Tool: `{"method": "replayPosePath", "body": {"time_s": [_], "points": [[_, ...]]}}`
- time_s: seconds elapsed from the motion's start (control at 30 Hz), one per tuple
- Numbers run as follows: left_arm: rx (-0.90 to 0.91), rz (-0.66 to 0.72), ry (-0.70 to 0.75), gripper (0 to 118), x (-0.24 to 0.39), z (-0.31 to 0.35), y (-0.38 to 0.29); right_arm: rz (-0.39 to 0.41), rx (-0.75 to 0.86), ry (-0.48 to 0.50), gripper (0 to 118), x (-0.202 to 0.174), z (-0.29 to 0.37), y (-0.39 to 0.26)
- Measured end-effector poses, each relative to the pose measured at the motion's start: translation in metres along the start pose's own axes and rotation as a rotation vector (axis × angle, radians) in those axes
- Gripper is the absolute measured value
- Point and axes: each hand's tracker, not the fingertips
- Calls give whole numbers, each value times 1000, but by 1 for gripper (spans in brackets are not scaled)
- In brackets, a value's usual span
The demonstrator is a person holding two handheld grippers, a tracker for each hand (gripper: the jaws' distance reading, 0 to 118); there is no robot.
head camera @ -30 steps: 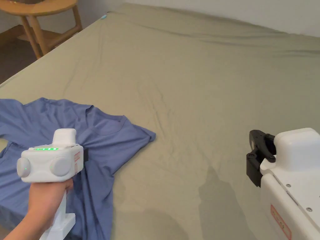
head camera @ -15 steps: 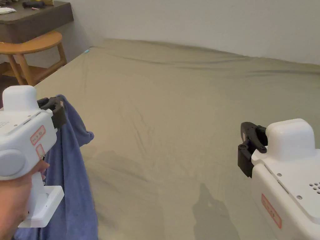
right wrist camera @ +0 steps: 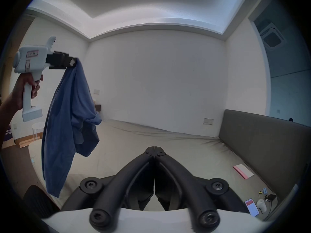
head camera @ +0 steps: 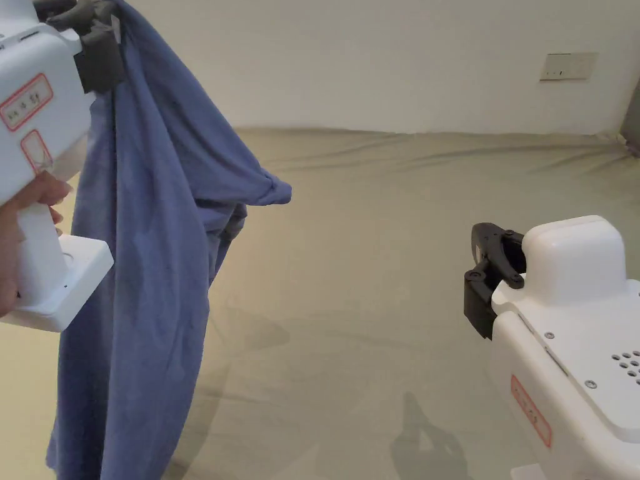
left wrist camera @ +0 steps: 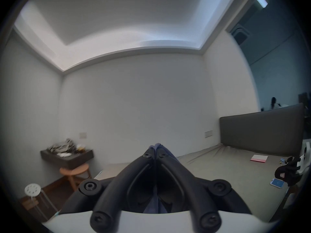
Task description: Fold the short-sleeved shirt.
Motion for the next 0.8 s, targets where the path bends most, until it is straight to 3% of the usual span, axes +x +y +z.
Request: {"method": "replayPosePath", "body": {"time_s": [0.17,0.33,0.6,0.8], "points": [[21,-18,-151,0,60,-43,13,-37,-12,-100,2,36,11,-5],[-63,-95,-276,0,133,-84,-28,-35,-45,-195,2,68,18,-18],[-451,-231,-467,0,260,-150,-197,-54,-148,-268,2,106,6,-57],[-730,-341,-482,0,321,-158,-325,-65,-235,-289,2,124,-7,-89]]}}
